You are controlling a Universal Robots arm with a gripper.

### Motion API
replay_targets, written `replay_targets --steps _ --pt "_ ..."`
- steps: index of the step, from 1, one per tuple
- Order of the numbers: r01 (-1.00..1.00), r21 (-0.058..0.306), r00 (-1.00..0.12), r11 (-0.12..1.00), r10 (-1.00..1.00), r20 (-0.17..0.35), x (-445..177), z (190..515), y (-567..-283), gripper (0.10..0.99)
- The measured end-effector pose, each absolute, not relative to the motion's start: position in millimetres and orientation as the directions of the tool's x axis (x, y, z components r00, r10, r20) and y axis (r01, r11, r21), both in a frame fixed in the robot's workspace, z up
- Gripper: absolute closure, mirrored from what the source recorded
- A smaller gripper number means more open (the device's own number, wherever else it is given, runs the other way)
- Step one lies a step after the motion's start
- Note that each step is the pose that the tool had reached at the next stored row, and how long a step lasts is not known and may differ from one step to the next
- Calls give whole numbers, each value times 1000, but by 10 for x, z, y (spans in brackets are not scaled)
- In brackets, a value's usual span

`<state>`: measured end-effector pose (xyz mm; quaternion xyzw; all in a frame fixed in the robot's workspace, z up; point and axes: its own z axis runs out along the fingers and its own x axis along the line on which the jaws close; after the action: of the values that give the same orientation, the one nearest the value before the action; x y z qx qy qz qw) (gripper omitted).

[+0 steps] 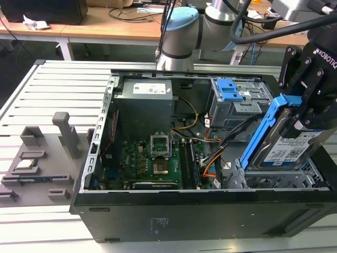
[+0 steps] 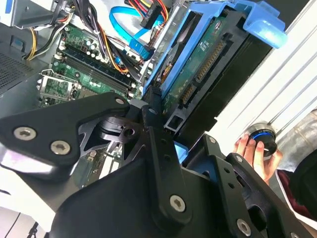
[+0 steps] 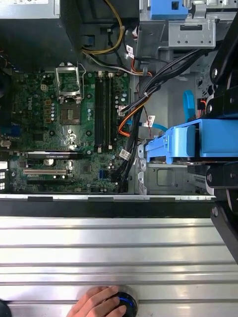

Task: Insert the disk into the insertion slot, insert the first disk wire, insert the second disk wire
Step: 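Insert the disk into the insertion slot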

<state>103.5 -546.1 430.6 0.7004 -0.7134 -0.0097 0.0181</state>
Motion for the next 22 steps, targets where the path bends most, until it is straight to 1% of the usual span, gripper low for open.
replay_targets --steps 22 --pt "-999 39 -18 19 -1000 13 1035 4075 -5462 725"
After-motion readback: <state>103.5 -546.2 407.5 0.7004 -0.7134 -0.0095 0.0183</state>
